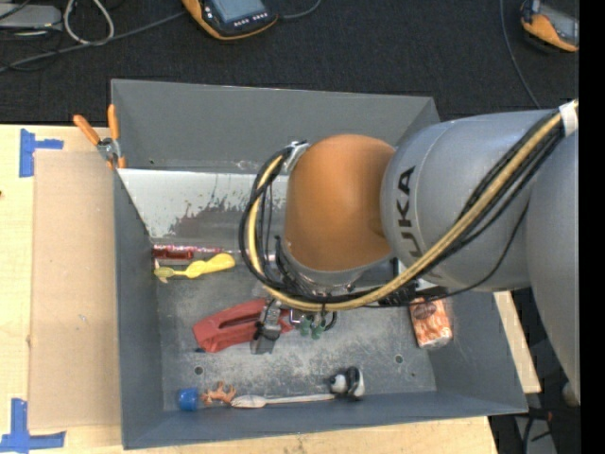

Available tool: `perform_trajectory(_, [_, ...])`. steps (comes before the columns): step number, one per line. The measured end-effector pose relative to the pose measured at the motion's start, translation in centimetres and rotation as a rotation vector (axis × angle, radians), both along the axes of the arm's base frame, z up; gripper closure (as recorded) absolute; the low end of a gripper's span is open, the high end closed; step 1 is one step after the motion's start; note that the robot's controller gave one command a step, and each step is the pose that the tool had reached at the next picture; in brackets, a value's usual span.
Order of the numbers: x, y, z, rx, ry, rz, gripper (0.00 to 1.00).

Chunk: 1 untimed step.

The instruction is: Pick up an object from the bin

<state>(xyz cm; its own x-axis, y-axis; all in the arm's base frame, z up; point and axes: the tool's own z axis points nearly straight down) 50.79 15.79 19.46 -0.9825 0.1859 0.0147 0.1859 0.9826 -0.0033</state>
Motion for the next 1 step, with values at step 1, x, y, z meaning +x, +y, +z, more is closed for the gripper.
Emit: perform_trajectory(1, [-0.05,-0.03,1.59,-0.001,0.002,0.001,1.0])
